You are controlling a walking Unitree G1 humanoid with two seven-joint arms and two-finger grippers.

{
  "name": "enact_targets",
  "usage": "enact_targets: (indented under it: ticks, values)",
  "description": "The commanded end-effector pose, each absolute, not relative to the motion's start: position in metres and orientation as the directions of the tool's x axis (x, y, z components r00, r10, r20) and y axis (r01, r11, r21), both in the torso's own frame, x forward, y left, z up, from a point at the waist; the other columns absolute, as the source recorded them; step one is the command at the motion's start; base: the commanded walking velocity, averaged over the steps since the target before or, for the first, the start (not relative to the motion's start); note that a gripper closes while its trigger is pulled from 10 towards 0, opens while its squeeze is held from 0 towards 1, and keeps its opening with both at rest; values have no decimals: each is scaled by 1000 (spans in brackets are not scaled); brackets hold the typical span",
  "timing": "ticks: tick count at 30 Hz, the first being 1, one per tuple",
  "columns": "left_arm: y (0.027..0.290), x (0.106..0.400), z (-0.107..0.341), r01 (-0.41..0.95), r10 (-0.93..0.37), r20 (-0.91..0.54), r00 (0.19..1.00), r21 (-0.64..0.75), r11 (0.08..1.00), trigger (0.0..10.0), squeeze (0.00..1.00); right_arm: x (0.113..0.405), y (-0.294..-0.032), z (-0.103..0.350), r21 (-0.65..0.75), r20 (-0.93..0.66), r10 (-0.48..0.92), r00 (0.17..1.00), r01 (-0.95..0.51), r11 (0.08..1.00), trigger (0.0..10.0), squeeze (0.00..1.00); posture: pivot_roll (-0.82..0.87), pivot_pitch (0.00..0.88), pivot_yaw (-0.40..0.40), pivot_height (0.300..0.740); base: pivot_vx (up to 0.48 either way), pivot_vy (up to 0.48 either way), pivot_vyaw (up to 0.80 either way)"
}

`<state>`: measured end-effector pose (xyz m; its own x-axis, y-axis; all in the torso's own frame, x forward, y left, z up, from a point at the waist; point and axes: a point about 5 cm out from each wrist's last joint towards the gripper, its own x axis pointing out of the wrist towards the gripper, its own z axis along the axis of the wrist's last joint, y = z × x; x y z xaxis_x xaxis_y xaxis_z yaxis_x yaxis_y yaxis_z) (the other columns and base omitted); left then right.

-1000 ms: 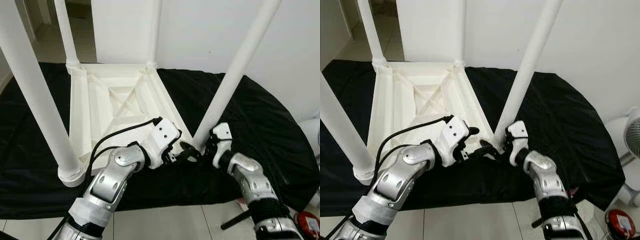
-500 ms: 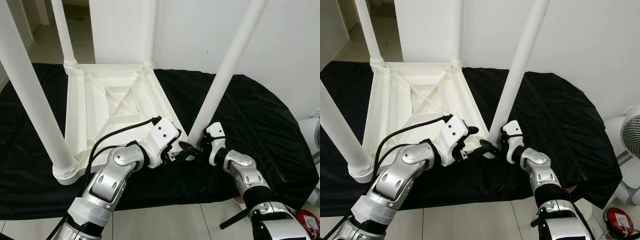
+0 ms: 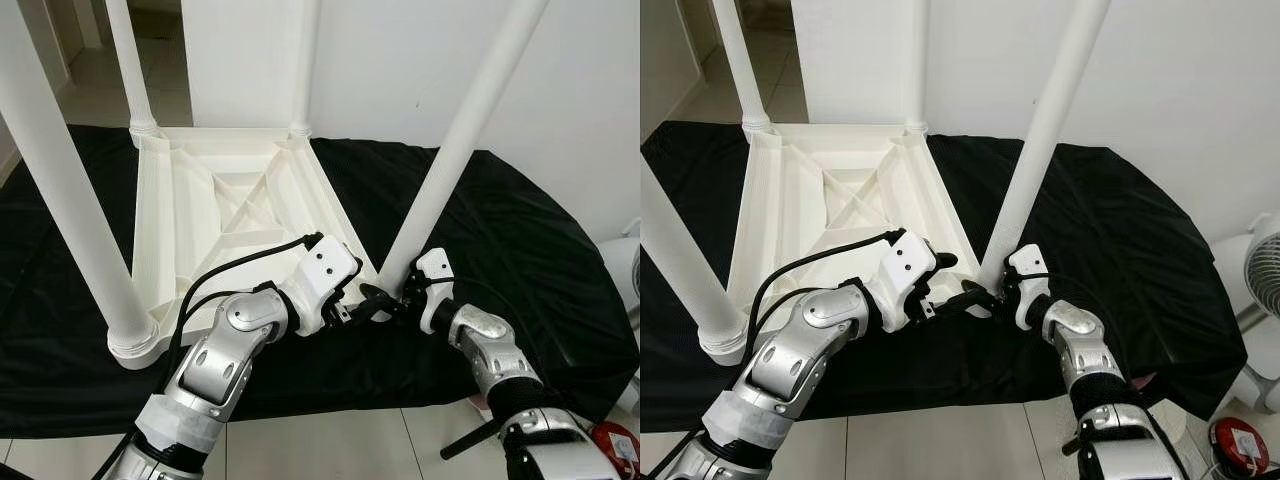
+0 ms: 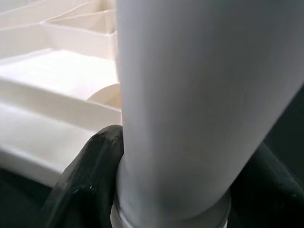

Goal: Building children table

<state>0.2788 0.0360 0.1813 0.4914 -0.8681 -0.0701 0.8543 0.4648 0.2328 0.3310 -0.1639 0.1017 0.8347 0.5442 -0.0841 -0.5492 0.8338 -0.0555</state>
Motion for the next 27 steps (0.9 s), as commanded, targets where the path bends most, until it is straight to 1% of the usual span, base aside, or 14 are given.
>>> enact_targets:
  ticks: [1, 2, 4, 7, 8, 10, 12, 13, 17, 22, 23, 24, 25, 27]
  values:
    - [32, 280, 184, 848, -864, -53, 501, 229, 478, 10000, 0, 328, -174, 94, -17, -120, 359, 926, -363, 932, 10000, 0, -18, 0, -98, 740, 0, 0, 0]
    - [32, 280, 184, 848, -864, -53, 501, 229, 478, 10000, 0, 328, -174, 94, -17, -120, 359, 926, -363, 932, 10000, 0, -18, 0, -98, 740, 0, 0, 0]
    - [30, 280, 187, 850, -866, -41, 498, 222, 478, 10000, 0, 319, -165, 93, 50, -108, 232, 967, -227, 972, 10000, 0, -24, 0, -97, 740, 0, 0, 0]
    - [30, 280, 187, 850, -866, -41, 498, 222, 478, 10000, 0, 319, -165, 93, 50, -108, 232, 967, -227, 972, 10000, 0, -24, 0, -97, 740, 0, 0, 0]
    - [28, 280, 189, 853, -870, -31, 493, 216, 476, 10000, 0, 314, -160, 94, 53, -95, 153, 984, -148, 988, 10000, 0, -29, 0, -94, 740, 0, 0, 0]
    - [28, 280, 189, 853, -870, -31, 493, 216, 476, 10000, 0, 314, -160, 94, 53, -95, 153, 984, -148, 988, 10000, 0, -29, 0, -94, 740, 0, 0, 0]
    - [26, 280, 190, 856, -874, -22, 486, 213, 471, 10000, 0, 301, -146, 99, 70, -79, -30, 996, 36, 997, 10000, 0, -35, 0, -92, 740, 0, 0, 0]
    - [26, 280, 190, 857, -875, -22, 484, 213, 469, 10000, 0, 297, -139, 102, 56, -64, -57, 996, 61, 997, 10000, 0, -39, 0, -90, 740, 0, 0, 0]
    - [25, 280, 189, 861, -878, -26, 478, 215, 462, 10000, 0, 296, -133, 105, 56, -54, -46, 997, 49, 997, 10000, 0, -41, 0, -91, 740, 0, 0, 0]
    - [25, 279, 187, 862, -880, -30, 474, 217, 457, 10000, 0, 294, -141, 107, 41, -51, -62, 997, 64, 997, 10000, 0, -37, 0, -99, 740, 0, 0, 0]
    - [26, 279, 187, 861, -879, -30, 476, 217, 459, 10000, 0, 294, -142, 107, 37, -54, -60, 997, 62, 997, 10000, 439, -36, 0, -101, 740, 0, 0, 0]
    - [26, 279, 187, 861, -879, -30, 476, 217, 459, 10000, 0, 294, -142, 107, 37, -54, -60, 997, 62, 997, 10000, 439, -36, 0, -101, 740, 0, 0, 0]
    - [27, 279, 187, 860, -877, -30, 479, 217, 463, 10000, 0, 292, -143, 109, 34, -55, -63, 996, 65, 997, 10000, 1000, -32, 0, -106, 740, 0, 0, 0]
    - [27, 279, 187, 860, -877, -30, 479, 217, 463, 10000, 0, 292, -143, 109, 34, -55, -63, 996, 65, 997, 10000, 1000, -32, 0, -106, 740, 0, 0, 0]
